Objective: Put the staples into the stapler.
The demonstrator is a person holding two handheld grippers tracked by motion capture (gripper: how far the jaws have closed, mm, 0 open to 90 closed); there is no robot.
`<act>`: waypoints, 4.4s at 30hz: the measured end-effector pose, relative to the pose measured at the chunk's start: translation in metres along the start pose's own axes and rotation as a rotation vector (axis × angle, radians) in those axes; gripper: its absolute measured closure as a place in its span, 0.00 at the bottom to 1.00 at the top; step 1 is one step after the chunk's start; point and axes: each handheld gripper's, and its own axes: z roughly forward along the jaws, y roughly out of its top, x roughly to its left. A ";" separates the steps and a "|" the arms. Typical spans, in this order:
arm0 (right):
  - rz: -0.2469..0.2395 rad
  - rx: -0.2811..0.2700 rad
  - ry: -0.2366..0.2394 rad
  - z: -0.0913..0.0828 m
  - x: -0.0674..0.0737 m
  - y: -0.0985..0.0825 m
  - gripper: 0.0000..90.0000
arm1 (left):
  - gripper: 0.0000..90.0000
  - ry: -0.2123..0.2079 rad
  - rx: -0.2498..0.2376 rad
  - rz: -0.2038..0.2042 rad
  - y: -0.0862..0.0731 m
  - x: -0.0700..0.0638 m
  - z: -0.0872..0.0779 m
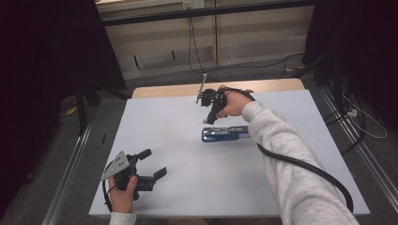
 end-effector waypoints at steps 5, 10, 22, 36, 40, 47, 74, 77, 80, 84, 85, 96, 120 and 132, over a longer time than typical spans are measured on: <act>0.008 -0.006 0.006 0.000 0.000 -0.002 0.87 | 0.04 0.009 -0.007 -0.004 0.000 0.001 -0.001; -0.011 -0.004 0.017 0.003 -0.001 -0.003 0.87 | 0.04 0.003 0.003 0.003 0.000 0.000 0.000; -0.023 0.011 0.039 0.017 0.002 -0.003 0.87 | 0.04 0.004 0.000 0.003 0.000 0.001 0.000; -0.027 0.012 0.047 0.027 0.004 -0.006 0.87 | 0.04 0.005 0.000 0.005 0.000 0.000 0.000; -0.035 0.008 0.051 0.031 0.003 -0.008 0.87 | 0.04 0.004 0.001 0.006 0.000 0.000 0.001; -0.041 0.016 0.037 0.030 0.003 -0.007 0.87 | 0.04 0.004 0.003 0.005 0.000 0.000 0.001; -0.059 0.014 0.036 0.033 0.002 -0.008 0.87 | 0.04 0.002 0.009 0.005 0.000 0.001 0.001; -0.068 0.018 0.046 0.032 0.001 -0.009 0.87 | 0.04 0.002 0.009 0.006 0.000 0.001 0.001; -0.061 0.026 0.047 0.031 0.002 -0.009 0.87 | 0.04 0.002 0.008 0.006 0.000 0.001 0.001; -0.064 0.036 0.046 0.033 0.003 -0.009 0.87 | 0.04 0.002 0.009 0.006 0.000 0.001 0.001; -0.066 0.035 0.047 0.033 0.003 -0.009 0.87 | 0.04 0.003 0.009 0.005 0.000 0.001 0.001; -0.069 0.035 0.040 0.032 0.000 -0.009 0.87 | 0.04 0.002 0.009 0.007 0.000 0.001 0.001; -0.063 0.000 0.031 0.035 0.001 -0.010 0.77 | 0.04 -0.002 0.013 0.004 0.000 0.001 0.002; 0.098 -0.143 0.008 0.016 -0.001 -0.036 0.52 | 0.04 -0.015 0.033 -0.011 0.004 0.005 0.014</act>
